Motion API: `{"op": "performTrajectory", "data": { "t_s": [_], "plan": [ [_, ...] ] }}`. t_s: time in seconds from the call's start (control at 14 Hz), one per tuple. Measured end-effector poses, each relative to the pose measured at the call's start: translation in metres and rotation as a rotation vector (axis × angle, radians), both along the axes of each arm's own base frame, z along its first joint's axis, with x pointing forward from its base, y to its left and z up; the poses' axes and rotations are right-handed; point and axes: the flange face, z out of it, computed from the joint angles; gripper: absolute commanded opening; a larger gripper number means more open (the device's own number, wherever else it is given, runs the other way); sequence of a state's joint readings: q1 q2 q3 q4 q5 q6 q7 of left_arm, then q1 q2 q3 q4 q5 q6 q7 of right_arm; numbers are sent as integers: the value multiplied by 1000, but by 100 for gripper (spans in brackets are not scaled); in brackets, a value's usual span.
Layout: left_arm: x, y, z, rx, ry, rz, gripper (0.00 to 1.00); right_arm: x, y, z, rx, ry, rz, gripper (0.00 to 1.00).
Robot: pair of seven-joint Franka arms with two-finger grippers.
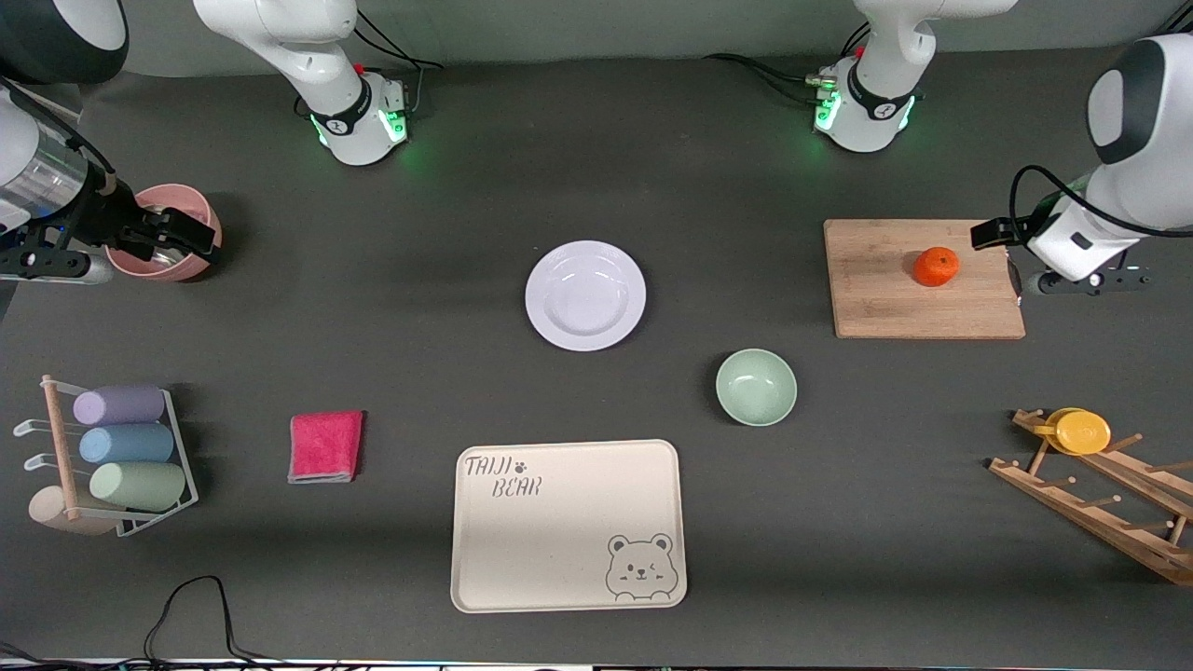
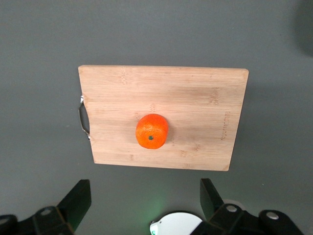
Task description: Place orange and plate with both arms
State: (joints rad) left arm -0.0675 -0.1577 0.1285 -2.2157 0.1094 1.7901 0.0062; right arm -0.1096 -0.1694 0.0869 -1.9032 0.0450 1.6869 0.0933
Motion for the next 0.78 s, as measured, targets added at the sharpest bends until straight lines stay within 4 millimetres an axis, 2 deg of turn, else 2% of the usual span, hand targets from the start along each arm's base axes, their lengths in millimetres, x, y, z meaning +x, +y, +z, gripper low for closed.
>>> {"op": "performTrajectory", "data": {
  "t_s": [0.21, 0.5, 0.78],
  "plan": [
    [-18, 0, -26, 22, -33, -31, 99, 3, -4, 0, 2, 1, -6, 100],
    [-44, -1, -77, 23, -95, -63, 98, 4, -4, -5, 4, 24, -6, 100],
    [-69, 6, -122, 23, -179, -88, 98, 3, -5, -5, 4, 31, -9, 100]
  ]
}}
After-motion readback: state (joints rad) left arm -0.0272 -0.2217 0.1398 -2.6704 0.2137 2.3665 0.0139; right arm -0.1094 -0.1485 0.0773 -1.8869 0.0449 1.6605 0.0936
